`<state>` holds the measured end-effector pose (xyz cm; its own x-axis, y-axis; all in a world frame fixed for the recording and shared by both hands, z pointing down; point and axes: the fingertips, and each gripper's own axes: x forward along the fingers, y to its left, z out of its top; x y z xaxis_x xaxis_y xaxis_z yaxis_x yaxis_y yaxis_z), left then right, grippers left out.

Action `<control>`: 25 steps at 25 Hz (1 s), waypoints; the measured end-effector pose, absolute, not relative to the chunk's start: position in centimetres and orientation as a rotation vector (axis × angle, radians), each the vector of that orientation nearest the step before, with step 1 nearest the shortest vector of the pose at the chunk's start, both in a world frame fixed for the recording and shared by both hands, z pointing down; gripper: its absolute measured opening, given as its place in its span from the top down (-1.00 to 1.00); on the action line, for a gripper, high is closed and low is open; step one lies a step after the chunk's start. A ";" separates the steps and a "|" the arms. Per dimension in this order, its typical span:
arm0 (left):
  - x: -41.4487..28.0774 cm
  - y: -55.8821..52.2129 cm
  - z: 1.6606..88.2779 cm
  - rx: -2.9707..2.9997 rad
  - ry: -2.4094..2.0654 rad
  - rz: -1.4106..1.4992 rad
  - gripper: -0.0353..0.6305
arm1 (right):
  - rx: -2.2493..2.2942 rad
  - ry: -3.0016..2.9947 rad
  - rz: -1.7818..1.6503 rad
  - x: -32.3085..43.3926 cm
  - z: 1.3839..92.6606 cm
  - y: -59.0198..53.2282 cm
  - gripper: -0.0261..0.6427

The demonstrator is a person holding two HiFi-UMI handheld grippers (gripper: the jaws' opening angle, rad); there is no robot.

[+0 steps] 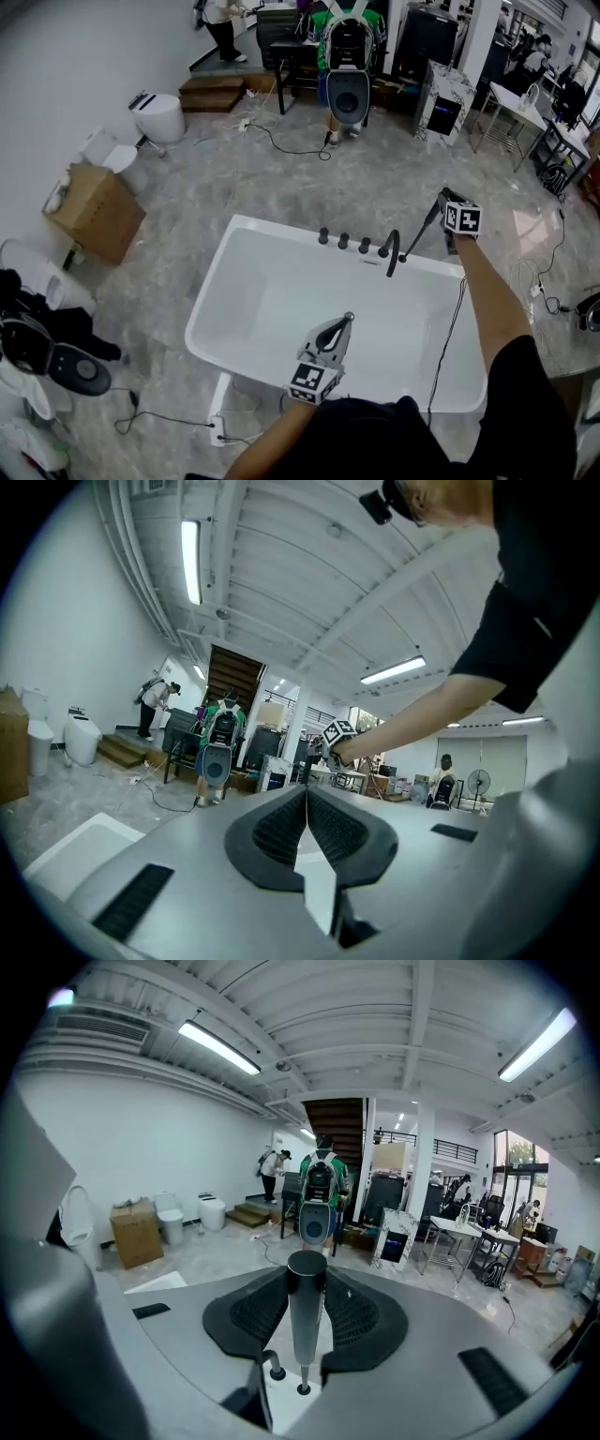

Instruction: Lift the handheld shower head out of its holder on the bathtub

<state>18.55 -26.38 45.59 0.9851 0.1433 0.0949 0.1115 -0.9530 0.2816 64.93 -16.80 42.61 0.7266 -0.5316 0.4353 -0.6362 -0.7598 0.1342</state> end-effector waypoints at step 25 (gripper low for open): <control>20.0 -27.3 46.6 2.853 0.208 0.227 0.88 | 2.626 -0.893 0.536 65.9 44.2 -15.4 0.58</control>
<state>19.99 -27.34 46.61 0.9773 0.1631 0.1352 0.1205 -0.9529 0.2783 65.91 -15.37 44.21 0.7351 -0.5138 0.4423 -0.6321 -0.7554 0.1730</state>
